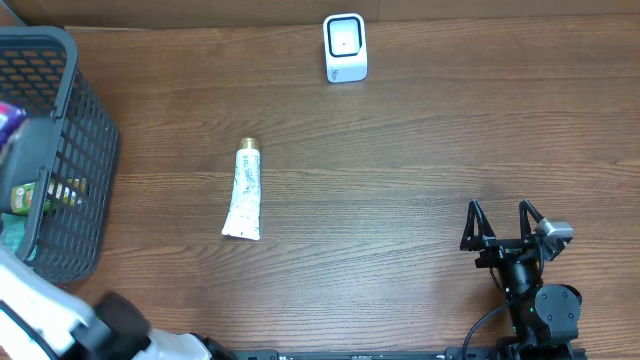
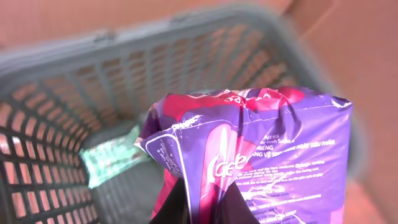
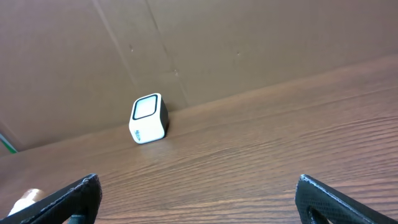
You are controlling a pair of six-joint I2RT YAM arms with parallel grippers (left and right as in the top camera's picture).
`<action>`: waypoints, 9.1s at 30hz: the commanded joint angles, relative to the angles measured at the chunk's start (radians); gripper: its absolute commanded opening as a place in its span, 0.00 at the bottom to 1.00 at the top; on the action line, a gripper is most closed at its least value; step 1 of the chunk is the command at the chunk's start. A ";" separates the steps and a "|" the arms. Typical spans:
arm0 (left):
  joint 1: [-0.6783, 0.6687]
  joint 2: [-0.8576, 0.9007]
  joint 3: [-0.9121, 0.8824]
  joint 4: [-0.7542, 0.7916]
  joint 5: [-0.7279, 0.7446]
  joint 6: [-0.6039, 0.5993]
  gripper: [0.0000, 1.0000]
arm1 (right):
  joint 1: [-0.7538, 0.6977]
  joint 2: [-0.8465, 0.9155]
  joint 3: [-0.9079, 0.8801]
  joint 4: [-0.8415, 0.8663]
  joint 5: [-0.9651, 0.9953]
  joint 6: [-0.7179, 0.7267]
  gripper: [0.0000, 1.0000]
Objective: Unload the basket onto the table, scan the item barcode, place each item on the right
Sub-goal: 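Lift the purple pad pack and set it right of the tube, then reach into the basket and grasp the green tea pouch, left gripper, then lift the green tea pouch and place it left of the tube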
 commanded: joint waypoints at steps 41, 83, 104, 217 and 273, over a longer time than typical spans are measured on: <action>-1.038 0.084 -1.038 0.568 0.187 0.095 0.04 | 0.006 -0.012 -0.011 0.006 -0.001 -0.003 1.00; -0.189 0.018 0.076 -0.140 -0.115 -0.178 1.00 | 0.006 -0.012 -0.011 0.006 -0.001 -0.003 1.00; -0.050 0.474 0.076 -0.154 -0.118 -0.309 1.00 | 0.006 -0.012 -0.011 0.006 0.000 -0.003 1.00; 0.055 0.451 -0.462 0.071 0.142 0.491 0.73 | 0.006 -0.012 -0.011 0.006 0.000 -0.003 1.00; -0.546 0.110 0.307 -0.416 0.220 0.380 0.04 | 0.006 -0.012 -0.011 0.006 -0.001 -0.003 1.00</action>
